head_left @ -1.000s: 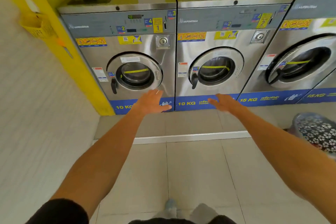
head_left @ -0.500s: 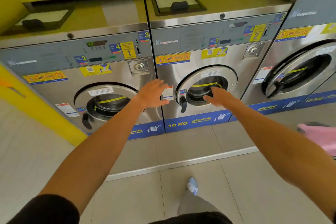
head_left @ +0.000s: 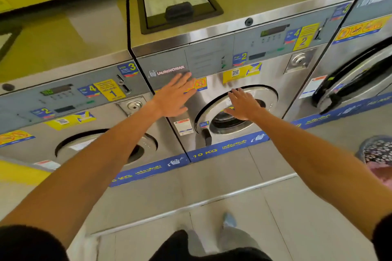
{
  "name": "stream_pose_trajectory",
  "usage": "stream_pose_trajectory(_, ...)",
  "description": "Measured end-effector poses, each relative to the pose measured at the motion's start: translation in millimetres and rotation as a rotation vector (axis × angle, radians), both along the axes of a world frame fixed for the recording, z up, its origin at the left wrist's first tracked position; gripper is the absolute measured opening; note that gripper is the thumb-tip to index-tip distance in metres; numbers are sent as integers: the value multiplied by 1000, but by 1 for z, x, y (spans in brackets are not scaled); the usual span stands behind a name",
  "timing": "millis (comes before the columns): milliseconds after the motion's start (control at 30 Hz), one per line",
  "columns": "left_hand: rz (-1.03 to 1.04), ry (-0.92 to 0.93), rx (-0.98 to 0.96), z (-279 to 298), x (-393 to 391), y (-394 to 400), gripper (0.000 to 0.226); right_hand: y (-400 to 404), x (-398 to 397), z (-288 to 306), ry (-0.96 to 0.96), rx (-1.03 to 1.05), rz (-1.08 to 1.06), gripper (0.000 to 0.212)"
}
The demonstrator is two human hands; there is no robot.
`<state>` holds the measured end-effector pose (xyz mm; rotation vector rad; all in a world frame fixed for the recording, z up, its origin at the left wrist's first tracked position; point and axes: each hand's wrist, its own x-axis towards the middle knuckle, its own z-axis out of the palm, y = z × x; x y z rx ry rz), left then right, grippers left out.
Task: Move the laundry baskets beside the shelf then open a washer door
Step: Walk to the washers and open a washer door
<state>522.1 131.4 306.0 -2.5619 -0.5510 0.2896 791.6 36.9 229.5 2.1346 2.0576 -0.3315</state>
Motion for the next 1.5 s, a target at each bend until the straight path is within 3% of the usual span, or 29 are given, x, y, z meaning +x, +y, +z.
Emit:
stream_pose_trajectory(300,-124,87,159,-11,-13,37,94,24,-3,-12,-3,70,-48,63)
stream_pose_trajectory(467,-163,127,215,-14,-17,45,98,27,-14,-19,-3,115,-116,68)
stream_pose_trajectory(600,-184,156,277,-14,-16,44,92,21,-20,-28,-10,154,-194,57)
stream_pose_trajectory(833,-212,159,335,-16,-17,45,90,-13,-31,-40,44,242,-292,58)
stream_pose_trajectory(1067,-234,122,334,-16,-18,46,87,-64,-41,-60,46,327,-369,56)
stream_pose_trajectory(1233,-229,111,334,-15,-18,43,88,-81,-51,-69,136,323,-535,70)
stream_pose_trajectory(1500,-215,110,323,-9,-17,39,90,-103,-57,-78,236,395,-681,68)
